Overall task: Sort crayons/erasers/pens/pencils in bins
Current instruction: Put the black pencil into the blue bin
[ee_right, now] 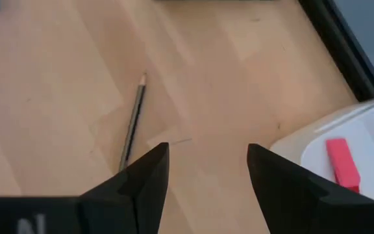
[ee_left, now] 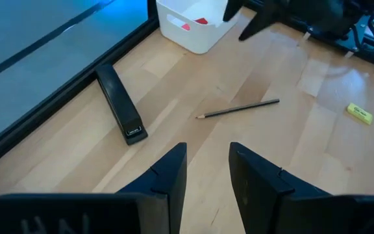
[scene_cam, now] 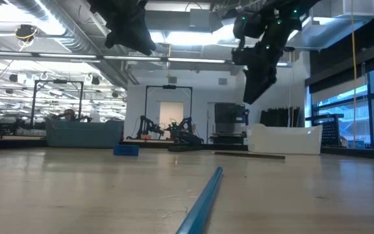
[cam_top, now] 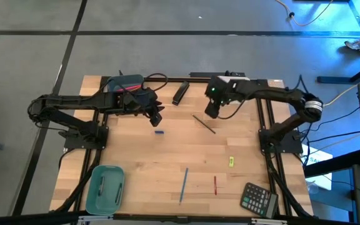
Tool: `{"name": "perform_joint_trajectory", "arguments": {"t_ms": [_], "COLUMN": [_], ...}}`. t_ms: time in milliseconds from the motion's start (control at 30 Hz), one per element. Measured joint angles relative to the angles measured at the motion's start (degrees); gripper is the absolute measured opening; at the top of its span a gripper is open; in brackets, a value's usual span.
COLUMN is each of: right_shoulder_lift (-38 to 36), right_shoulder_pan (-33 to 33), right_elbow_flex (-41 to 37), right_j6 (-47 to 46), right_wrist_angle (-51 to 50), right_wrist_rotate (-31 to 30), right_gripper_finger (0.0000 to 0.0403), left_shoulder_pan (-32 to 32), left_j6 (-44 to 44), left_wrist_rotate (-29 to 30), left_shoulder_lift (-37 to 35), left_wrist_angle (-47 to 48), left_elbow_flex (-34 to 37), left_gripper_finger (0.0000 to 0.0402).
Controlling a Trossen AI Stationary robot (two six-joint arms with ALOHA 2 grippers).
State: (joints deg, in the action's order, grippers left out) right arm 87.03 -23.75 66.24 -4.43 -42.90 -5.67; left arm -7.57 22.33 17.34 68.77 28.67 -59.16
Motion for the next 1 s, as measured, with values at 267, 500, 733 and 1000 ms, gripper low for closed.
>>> {"name": "perform_joint_trajectory", "arguments": {"t_ms": [267,500,733,1000], "right_shoulder_lift": [2.53,2.55,2.70,2.31], "right_shoulder_pan": [3.35,8.13,12.49,12.65], "right_elbow_flex": [-11.66,-21.29,-26.12,-30.55], "right_j6": [-8.63,-8.98,-13.10,-16.14], "right_wrist_angle": [11.29,20.42,25.98,30.28], "right_wrist_rotate": [5.55,8.22,3.88,2.48], "right_gripper_finger": [0.0209,0.0209,0.0205,0.0132], "left_shoulder_pan": [-0.02,-0.02,-0.02,-0.02], "left_j6": [0.00,-1.79,-3.54,-3.40], "left_wrist_rotate": [0.01,0.02,0.14,1.66], "left_shoulder_lift": [0.00,0.00,0.00,0.01], "left_wrist_angle": [-0.04,-0.24,-4.38,-5.86], "left_elbow_flex": [0.00,0.00,0.00,0.00], "left_gripper_finger": [0.0108,0.0108,0.0108,0.0108]}}
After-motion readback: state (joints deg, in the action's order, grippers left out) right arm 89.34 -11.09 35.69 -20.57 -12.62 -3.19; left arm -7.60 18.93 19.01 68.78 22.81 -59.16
